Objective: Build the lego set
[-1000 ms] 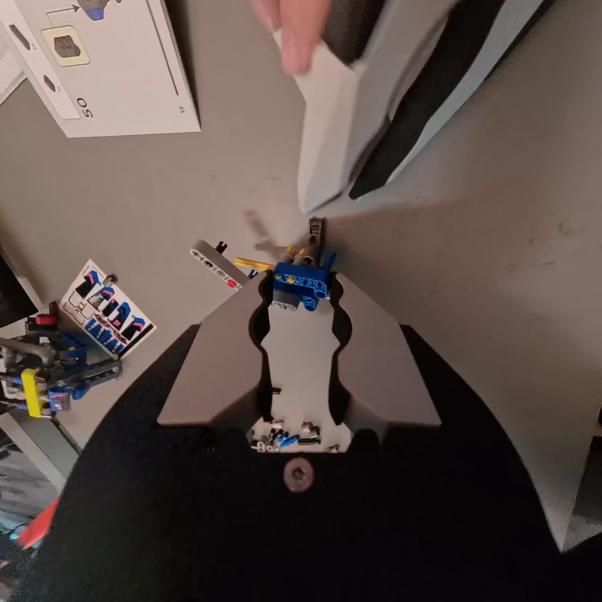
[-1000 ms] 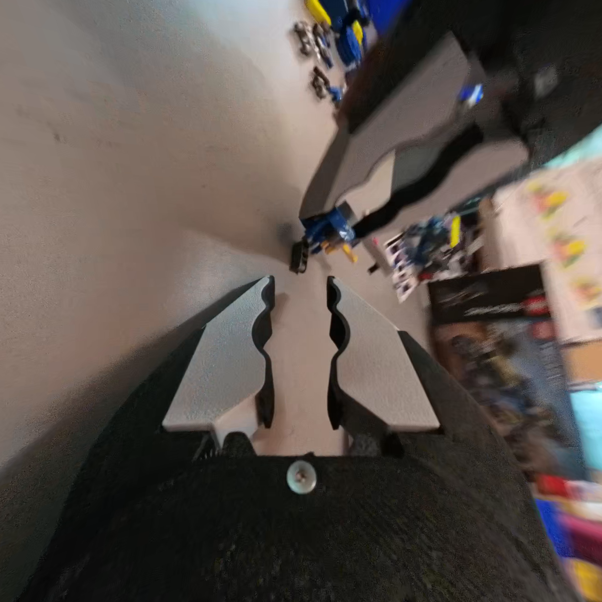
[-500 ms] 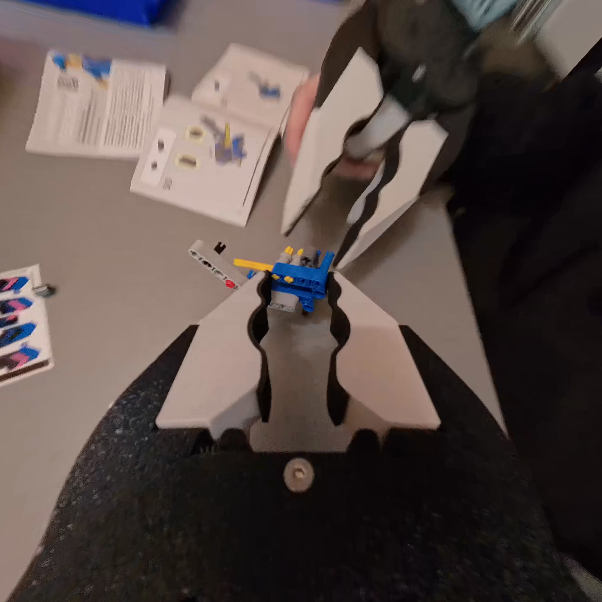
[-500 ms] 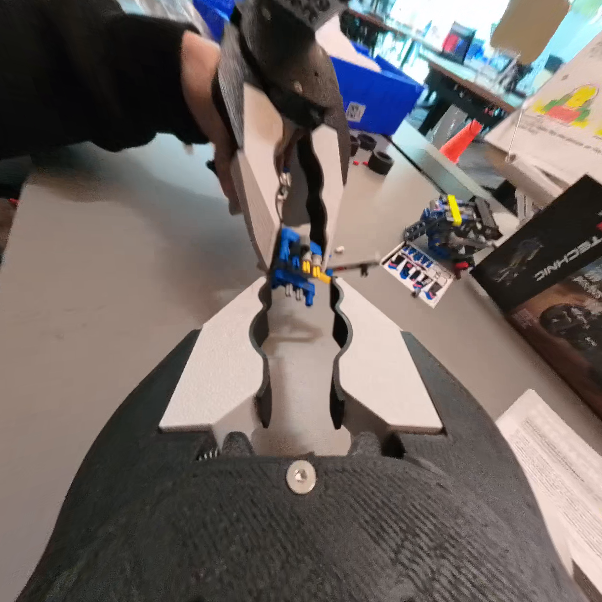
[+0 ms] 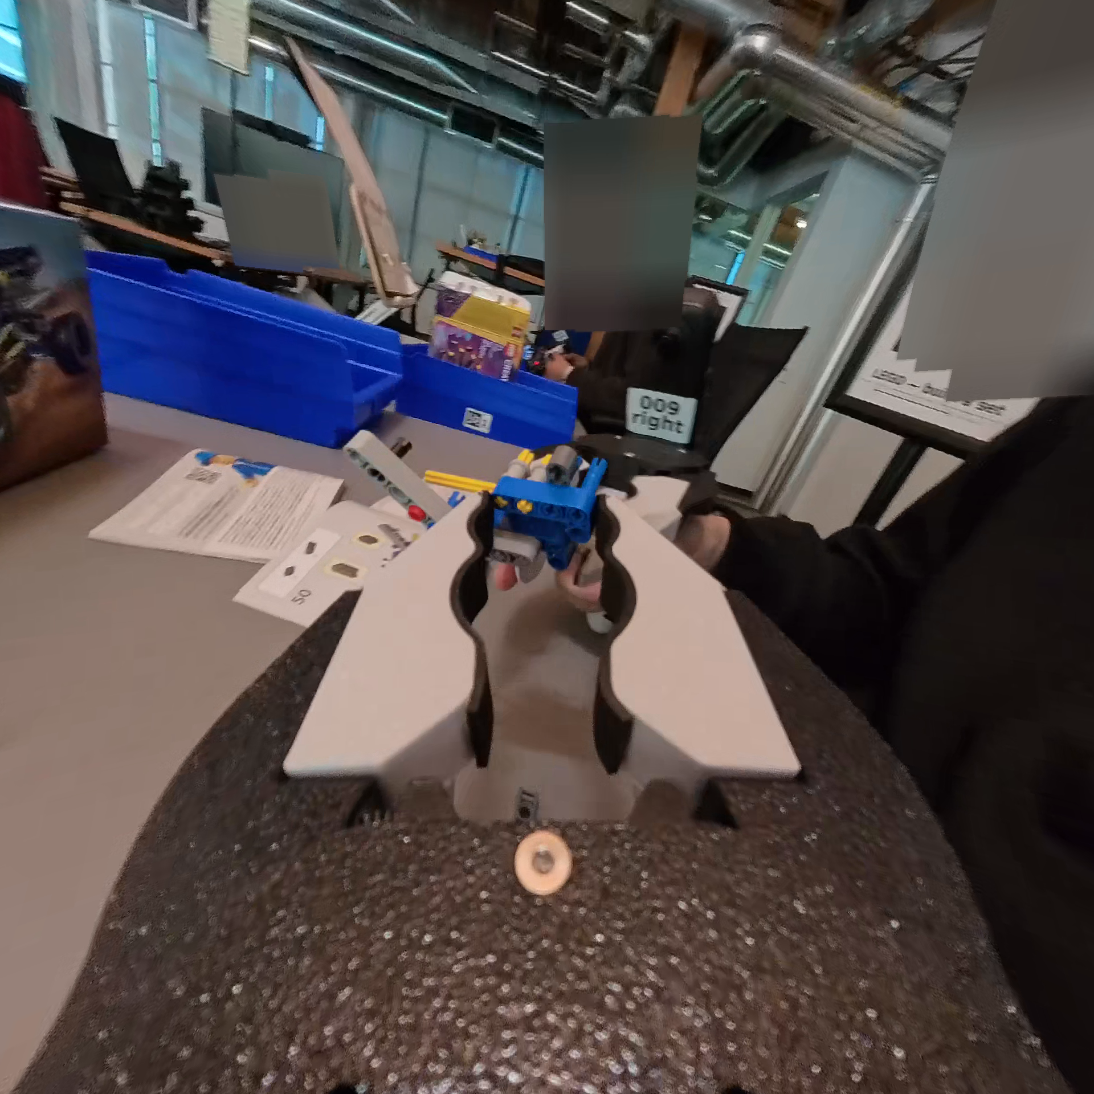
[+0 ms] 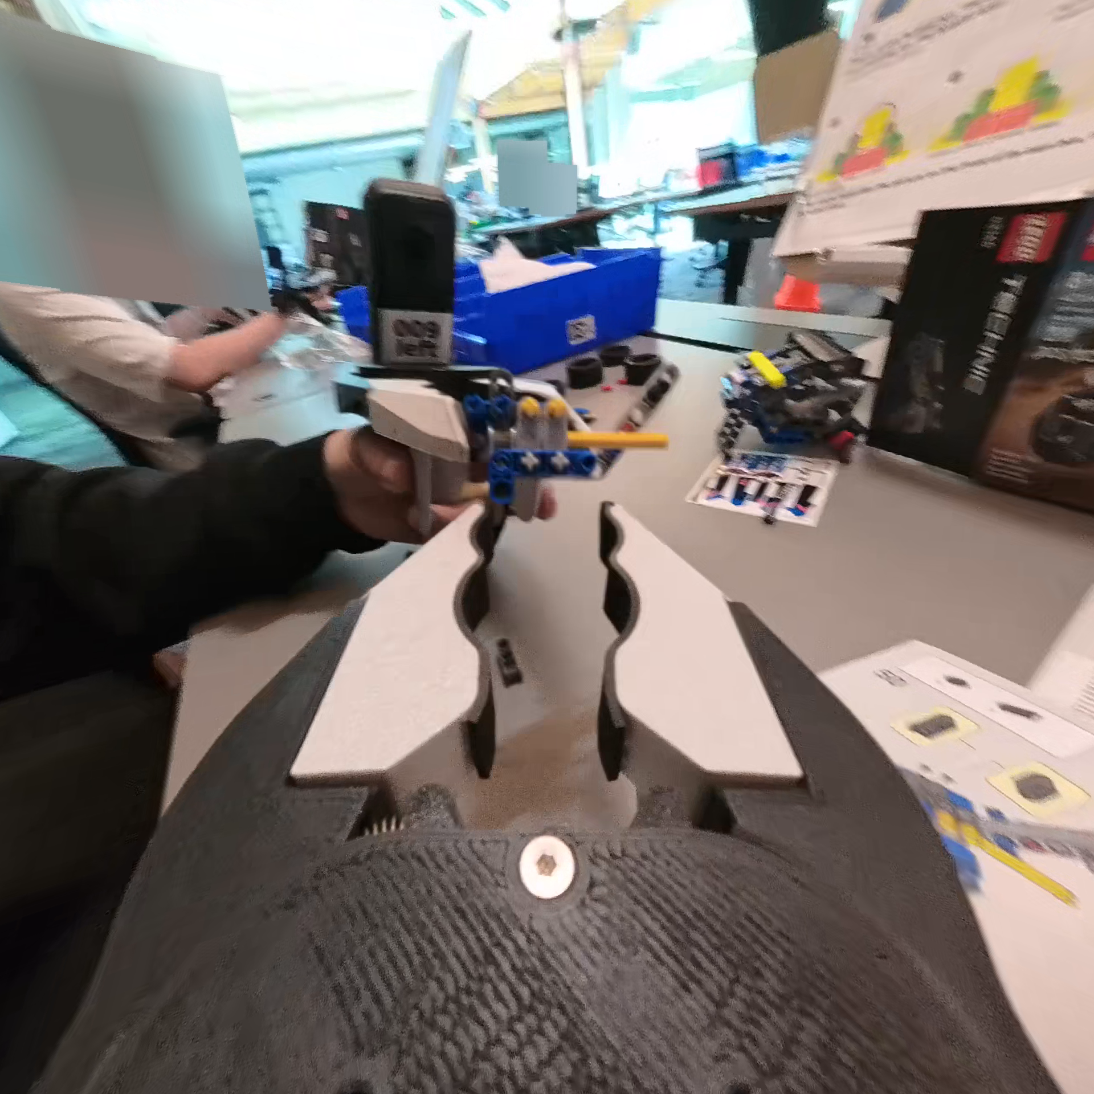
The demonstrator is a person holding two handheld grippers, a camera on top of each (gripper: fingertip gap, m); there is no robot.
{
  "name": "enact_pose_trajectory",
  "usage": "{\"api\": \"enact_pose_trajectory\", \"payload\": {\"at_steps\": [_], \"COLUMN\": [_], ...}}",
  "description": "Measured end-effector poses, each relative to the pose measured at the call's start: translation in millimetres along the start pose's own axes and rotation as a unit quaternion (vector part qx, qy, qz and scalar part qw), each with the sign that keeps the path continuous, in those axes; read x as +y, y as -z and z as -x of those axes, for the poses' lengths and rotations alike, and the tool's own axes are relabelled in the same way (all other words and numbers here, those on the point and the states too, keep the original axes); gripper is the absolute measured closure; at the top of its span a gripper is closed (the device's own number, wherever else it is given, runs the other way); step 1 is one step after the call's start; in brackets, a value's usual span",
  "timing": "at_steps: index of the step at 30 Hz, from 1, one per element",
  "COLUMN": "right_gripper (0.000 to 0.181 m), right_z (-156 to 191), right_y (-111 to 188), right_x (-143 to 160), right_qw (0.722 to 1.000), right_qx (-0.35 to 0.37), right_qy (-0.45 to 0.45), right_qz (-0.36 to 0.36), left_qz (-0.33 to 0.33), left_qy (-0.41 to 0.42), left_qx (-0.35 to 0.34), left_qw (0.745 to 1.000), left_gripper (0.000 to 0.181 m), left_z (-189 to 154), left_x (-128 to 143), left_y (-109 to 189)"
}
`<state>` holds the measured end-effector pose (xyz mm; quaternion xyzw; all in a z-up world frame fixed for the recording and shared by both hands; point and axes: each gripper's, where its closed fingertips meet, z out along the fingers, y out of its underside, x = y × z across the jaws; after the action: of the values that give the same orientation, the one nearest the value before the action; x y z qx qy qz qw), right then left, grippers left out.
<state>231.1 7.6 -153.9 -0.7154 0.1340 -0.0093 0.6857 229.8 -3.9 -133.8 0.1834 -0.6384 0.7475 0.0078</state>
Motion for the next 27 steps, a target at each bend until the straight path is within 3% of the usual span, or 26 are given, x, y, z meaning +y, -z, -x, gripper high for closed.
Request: {"api": "enact_pose_trajectory", "payload": {"at_steps": [2,8,10,17,22,25,27], "right_gripper": [0.162,0.162,0.171,0.176,0.176,0.175,0.175], "right_z": [10,17,20,15,0,-14,-20], "right_y": [1,3,4,0,4,10,11], "right_x": [-4,-12,-11,-5,22,49,62], "right_qw": [0.999,0.997,0.996,0.992,0.981,0.964,0.948], "right_qx": [-0.033,-0.047,-0.061,-0.026,-0.002,0.01,0.019], "right_qy": [0.012,0.033,0.04,0.122,0.172,0.181,0.206], "right_qz": [-0.016,-0.048,-0.044,-0.02,0.088,0.196,0.243], "left_qz": [-0.006,-0.017,-0.014,0.02,0.162,0.292,0.361], "left_qy": [-0.006,-0.027,-0.032,-0.044,-0.092,-0.121,-0.124], "left_qx": [0.01,0.009,0.001,-0.015,-0.065,-0.108,-0.114], "left_qw": [1.0,0.999,0.999,0.999,0.98,0.943,0.917], "left_gripper": [0.15,0.15,0.15,0.149,0.145,0.141,0.147], "left_z": [-4,-7,-6,-1,11,19,16], "left_x": [-2,-5,-4,2,37,69,88], "left_y": [0,0,0,4,18,40,51]}}
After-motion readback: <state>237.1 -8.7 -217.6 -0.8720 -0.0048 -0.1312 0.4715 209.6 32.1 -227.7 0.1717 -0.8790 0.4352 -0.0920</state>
